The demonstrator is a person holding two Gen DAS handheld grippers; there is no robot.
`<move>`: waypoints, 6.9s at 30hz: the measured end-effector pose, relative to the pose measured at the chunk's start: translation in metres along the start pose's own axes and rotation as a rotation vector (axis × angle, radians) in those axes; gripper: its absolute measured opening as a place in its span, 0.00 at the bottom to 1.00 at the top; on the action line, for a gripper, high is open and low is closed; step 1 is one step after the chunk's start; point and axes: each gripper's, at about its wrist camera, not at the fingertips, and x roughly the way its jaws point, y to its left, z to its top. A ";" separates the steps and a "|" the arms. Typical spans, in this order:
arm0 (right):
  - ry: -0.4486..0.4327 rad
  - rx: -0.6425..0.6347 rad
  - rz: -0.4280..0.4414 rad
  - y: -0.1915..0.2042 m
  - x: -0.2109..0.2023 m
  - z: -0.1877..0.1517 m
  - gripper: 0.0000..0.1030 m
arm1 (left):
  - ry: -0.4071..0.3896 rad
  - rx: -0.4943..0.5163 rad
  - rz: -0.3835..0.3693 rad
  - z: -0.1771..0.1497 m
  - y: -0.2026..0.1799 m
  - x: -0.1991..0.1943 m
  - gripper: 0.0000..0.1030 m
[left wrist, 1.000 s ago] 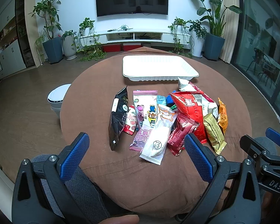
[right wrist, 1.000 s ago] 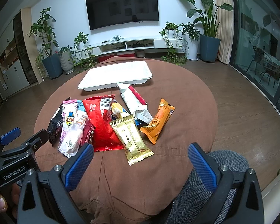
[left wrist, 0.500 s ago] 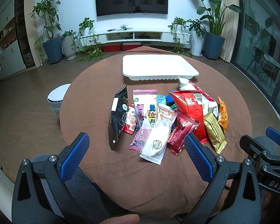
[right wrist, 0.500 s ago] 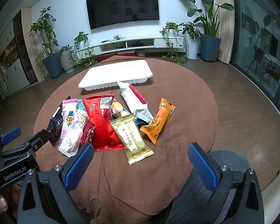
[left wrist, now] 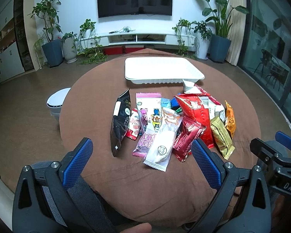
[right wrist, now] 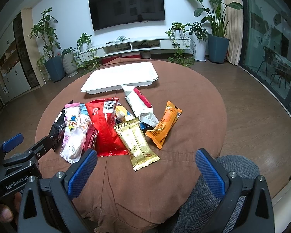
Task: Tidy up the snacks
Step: 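Grasp the black sesame-grain bag with the left tool while the right tool grasps the orange bar, then lift the black bag with the left tool while the right tool carries the orange bar to the tray, then lower the black bag into the tray and open the left tool while the right tool releases the orange bar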
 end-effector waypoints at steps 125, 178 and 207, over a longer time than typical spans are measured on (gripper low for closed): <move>0.204 0.115 0.050 -0.093 0.101 0.054 0.16 | 0.337 0.153 -0.184 0.050 0.081 0.171 0.21; 0.316 0.032 0.202 -0.014 0.302 0.230 0.16 | 0.365 -0.048 -0.377 0.245 0.058 0.324 0.18; 0.342 -0.047 0.161 -0.013 0.292 0.200 0.23 | 0.387 0.014 -0.296 0.213 0.031 0.361 0.25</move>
